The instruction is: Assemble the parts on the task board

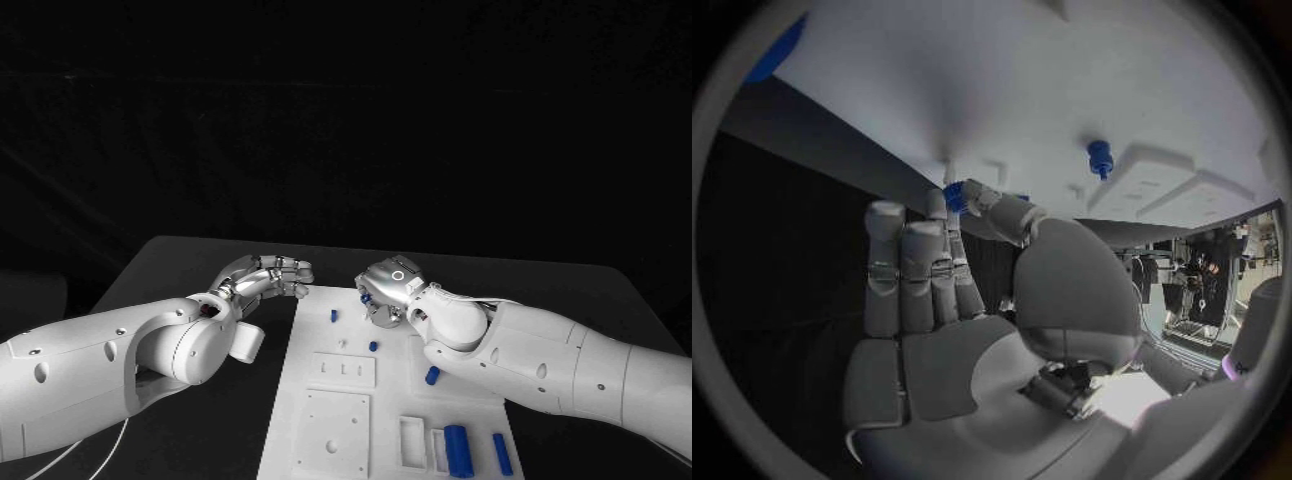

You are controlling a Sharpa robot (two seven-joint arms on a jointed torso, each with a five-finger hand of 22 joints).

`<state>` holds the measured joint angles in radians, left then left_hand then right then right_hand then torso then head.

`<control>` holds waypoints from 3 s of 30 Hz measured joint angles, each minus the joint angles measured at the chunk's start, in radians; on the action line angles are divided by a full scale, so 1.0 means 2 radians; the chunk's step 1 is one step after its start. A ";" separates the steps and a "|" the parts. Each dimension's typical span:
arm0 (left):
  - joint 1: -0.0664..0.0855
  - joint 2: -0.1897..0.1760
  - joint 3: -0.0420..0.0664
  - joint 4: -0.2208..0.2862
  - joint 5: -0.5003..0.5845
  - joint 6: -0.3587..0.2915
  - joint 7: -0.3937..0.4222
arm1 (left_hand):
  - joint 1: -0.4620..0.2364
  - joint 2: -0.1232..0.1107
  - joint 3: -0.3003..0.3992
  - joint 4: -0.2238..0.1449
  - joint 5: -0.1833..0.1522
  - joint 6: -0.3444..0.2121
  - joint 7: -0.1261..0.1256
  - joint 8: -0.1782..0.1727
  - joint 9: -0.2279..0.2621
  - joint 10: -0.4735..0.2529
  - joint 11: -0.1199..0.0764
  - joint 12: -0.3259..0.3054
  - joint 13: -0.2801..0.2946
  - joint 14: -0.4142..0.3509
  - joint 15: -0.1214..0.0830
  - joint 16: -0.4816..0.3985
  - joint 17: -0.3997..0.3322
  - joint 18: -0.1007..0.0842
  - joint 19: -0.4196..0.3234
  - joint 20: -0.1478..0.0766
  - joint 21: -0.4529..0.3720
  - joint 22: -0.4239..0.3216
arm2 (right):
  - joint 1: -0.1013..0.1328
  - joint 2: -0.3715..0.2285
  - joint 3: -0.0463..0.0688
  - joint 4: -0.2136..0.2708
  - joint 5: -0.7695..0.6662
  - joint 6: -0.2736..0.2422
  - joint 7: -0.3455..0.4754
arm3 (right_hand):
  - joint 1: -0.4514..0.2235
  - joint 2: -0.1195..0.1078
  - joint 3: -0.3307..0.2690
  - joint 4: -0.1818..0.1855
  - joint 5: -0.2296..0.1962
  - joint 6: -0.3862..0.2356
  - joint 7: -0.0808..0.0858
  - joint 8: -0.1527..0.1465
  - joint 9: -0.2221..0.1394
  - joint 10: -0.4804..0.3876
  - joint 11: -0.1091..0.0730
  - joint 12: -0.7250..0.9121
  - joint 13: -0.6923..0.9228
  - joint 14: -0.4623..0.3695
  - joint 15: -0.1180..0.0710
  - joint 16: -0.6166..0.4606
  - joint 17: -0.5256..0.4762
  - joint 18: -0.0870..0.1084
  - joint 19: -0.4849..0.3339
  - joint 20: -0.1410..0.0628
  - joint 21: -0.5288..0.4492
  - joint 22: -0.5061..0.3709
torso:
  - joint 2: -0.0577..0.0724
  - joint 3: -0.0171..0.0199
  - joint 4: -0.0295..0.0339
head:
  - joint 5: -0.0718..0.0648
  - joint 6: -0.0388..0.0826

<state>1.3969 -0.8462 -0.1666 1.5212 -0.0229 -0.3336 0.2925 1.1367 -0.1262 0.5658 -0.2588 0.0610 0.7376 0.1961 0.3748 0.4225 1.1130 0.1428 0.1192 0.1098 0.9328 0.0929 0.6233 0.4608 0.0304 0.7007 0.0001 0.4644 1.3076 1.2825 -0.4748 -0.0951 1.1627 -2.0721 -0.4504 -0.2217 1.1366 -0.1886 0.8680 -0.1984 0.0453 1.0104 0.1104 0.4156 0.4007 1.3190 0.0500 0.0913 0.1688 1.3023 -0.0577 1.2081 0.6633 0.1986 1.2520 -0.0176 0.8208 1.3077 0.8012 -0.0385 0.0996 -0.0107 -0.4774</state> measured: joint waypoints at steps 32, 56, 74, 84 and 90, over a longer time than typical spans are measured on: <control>0.000 -0.002 0.000 -0.001 -0.001 0.000 0.000 | 0.000 0.000 0.001 -0.001 0.000 0.000 0.000 0.000 0.000 0.000 0.000 0.000 0.000 0.000 0.000 0.000 0.000 0.000 0.000 0.000 0.000 0.000 | -0.002 -0.008 -0.001 -0.004 0.020 0.003 -0.003 | 0.005 -0.037 0.005 0.023 0.004 -0.034 0.014 -0.022 0.008 -0.034 0.014 -0.014 -0.009 -0.001 0.011 0.002 -0.006 0.000 -0.001 0.001 0.002 0.000 | 0.002 -0.0009 0.0006 | -0.002 0.003; 0.000 -0.005 0.000 -0.012 -0.001 -0.001 -0.001 | 0.000 0.000 0.001 -0.001 0.000 0.000 0.000 -0.002 -0.001 0.000 0.000 -0.004 -0.001 0.000 0.000 0.000 0.001 -0.001 -0.002 -0.002 0.000 0.000 | 0.008 -0.080 0.067 0.076 0.089 -0.005 -0.002 | -0.011 -0.057 -0.044 0.021 0.003 -0.061 0.024 -0.032 0.003 -0.062 0.023 -0.005 -0.021 -0.008 0.021 0.006 -0.012 0.001 -0.011 0.010 -0.002 0.000 | 0.001 -0.0002 -0.0012 | -0.006 0.013; 0.000 -0.001 0.000 -0.034 -0.001 -0.001 0.001 | 0.000 0.000 0.001 -0.001 0.000 0.000 0.000 -0.002 -0.001 0.000 0.000 -0.004 -0.001 0.000 0.000 0.000 0.001 -0.001 -0.002 -0.002 0.000 0.000 | 0.017 -0.137 0.077 0.065 0.192 0.068 0.010 | -0.014 -0.055 -0.112 0.002 0.003 -0.068 0.008 -0.031 0.009 0.039 -0.016 0.153 0.159 -0.007 -0.019 0.010 -0.011 0.020 -0.010 0.000 0.001 0.000 | -0.010 0.0052 -0.0161 | -0.008 0.019; 0.000 -0.002 0.000 -0.034 -0.001 -0.001 0.002 | 0.000 0.000 0.001 -0.001 0.000 0.000 0.000 -0.002 -0.001 0.000 0.000 -0.004 -0.001 0.000 0.000 0.000 0.001 -0.001 -0.002 -0.002 0.000 0.000 | 0.002 -0.131 0.074 0.042 0.219 0.092 0.022 | -0.023 -0.054 -0.131 0.007 0.002 -0.080 0.012 -0.048 0.005 -0.083 -0.012 0.466 0.465 -0.011 -0.014 0.070 0.043 0.021 0.003 -0.007 0.032 0.000 | -0.013 0.0087 -0.0222 | -0.010 0.016; 0.000 -0.005 0.000 -0.029 -0.001 -0.001 0.003 | 0.000 0.000 0.001 -0.001 0.000 0.000 0.000 -0.004 -0.001 0.000 0.000 -0.006 -0.001 0.000 0.000 0.000 0.001 -0.001 -0.002 -0.002 0.000 0.000 | -0.010 -0.124 0.073 0.027 0.233 0.099 0.028 | -0.025 -0.056 -0.134 0.010 0.003 -0.085 0.016 -0.051 0.002 -0.090 -0.008 0.491 0.486 -0.014 -0.011 0.075 0.059 0.020 0.004 -0.007 0.043 0.000 | -0.013 0.0093 -0.0221 | -0.013 0.013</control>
<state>1.3979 -0.8561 -0.1673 1.4627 -0.0244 -0.3349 0.2989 1.1367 -0.1262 0.5684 -0.2614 0.0611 0.7375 0.1961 0.3670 0.4201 1.1130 0.1428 0.1076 0.1074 0.9328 0.0929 0.6233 0.4628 0.0281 0.6970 -0.0036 0.4643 1.3078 1.2630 -0.7219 0.0508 1.2173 -1.6057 -0.2518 -0.1647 1.0872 -0.2999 0.6001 -0.1794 0.0504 0.8403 0.1433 0.3131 0.4050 1.1382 0.0338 1.0740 1.1409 1.2749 -0.0793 1.3578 0.7815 0.2383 1.2598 -0.0322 0.9061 1.3078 0.7746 -0.0198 0.0553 -0.0369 -0.4514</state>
